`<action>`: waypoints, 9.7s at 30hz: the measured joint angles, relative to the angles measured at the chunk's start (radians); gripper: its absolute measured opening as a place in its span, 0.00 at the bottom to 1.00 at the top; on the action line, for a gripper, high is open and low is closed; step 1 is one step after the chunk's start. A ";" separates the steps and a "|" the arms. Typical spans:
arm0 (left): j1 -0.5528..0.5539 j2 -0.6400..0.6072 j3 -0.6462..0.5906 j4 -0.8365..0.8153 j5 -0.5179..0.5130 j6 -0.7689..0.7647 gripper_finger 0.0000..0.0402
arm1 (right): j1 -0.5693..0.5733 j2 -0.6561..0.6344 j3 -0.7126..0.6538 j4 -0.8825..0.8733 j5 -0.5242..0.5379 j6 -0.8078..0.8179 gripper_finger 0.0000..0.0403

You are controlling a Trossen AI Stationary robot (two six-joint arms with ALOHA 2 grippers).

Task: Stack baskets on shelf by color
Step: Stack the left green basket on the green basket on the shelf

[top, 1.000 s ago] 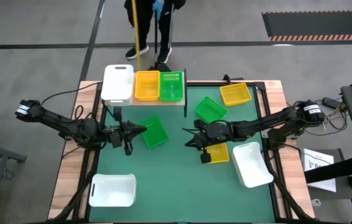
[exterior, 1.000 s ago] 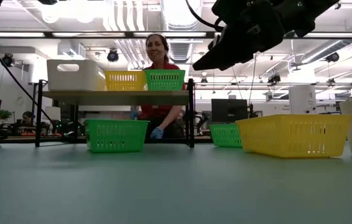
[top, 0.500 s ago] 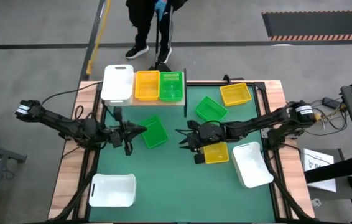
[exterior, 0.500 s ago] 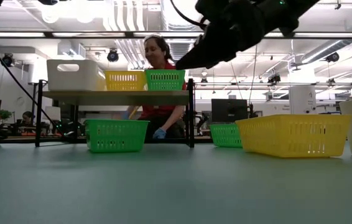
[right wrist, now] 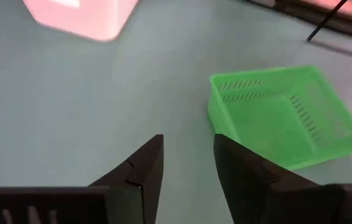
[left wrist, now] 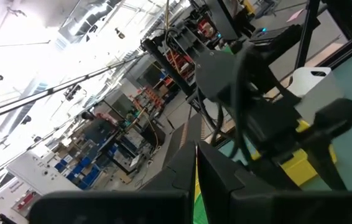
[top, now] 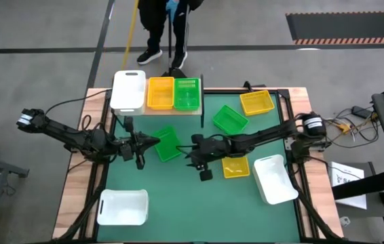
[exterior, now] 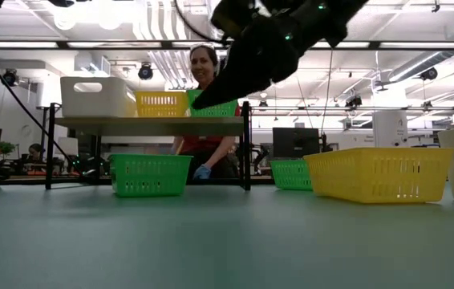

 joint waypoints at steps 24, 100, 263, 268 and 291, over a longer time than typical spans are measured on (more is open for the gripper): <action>0.000 -0.012 0.000 0.001 -0.022 0.000 0.00 | -0.040 0.340 0.334 -0.040 0.105 -0.080 0.30; 0.000 -0.026 -0.010 0.000 -0.022 0.000 0.00 | -0.070 -0.218 0.382 -0.576 0.408 -0.090 0.02; 0.000 0.041 -0.005 0.004 -0.021 -0.029 0.00 | -0.225 -0.071 0.453 -0.521 0.027 -0.197 0.02; 0.000 0.045 0.000 0.004 -0.021 -0.028 0.00 | -0.229 -0.071 0.433 -0.507 0.027 -0.189 0.02; 0.000 0.037 0.000 0.026 -0.021 -0.018 0.00 | -0.307 -0.070 0.257 -0.267 0.029 -0.141 0.02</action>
